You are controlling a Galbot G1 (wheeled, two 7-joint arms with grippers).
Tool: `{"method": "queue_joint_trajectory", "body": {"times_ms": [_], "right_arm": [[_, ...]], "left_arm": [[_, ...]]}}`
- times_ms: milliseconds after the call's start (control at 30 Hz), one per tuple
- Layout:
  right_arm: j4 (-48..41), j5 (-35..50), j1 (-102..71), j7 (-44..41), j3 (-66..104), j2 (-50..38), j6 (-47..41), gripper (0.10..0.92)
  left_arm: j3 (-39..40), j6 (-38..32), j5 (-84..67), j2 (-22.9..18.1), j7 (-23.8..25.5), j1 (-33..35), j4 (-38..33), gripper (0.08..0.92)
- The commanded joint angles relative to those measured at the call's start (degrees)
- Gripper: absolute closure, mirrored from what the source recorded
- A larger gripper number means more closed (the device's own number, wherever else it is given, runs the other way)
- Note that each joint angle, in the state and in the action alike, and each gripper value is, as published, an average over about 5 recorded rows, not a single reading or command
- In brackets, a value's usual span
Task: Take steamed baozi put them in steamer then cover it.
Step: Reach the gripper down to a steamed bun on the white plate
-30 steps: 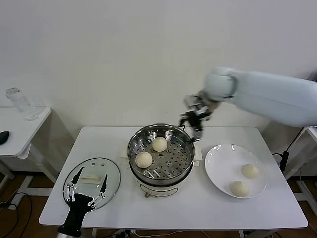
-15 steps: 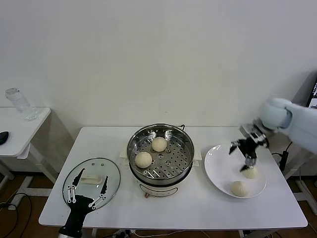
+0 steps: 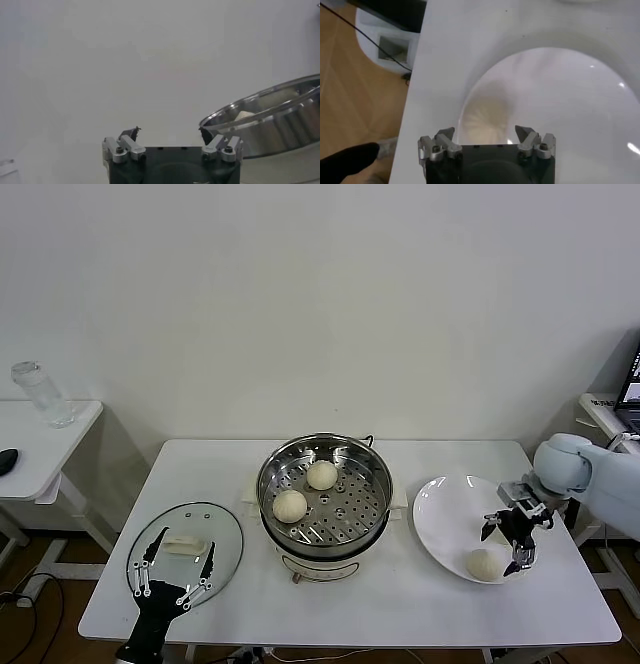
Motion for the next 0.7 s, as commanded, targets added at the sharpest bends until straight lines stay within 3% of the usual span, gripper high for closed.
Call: {"method": "queue_joint_trajectory", "body": {"times_ms": [33, 400, 700], "right_arm": [[-3.02, -0.95, -5.01, 1.17, 2.67, 1.53, 0.40, 0.203], [-4.85, -0.64, -5.49, 1.21, 3.43, 3.41, 0.21, 0.206], [-4.24, 0.10, -4.36, 1.18, 2.88, 3.51, 0.18, 0.295]], "left_arm": [[-0.18, -0.05, 0.01, 0.02, -0.02, 0.11, 0.01, 0.177], [-0.52, -0.12, -0.04, -0.06, -0.01, -0.39, 1.03, 0.177], [-0.65, -0.20, -0.06, -0.04, -0.04, -0.28, 0.82, 0.177]]}}
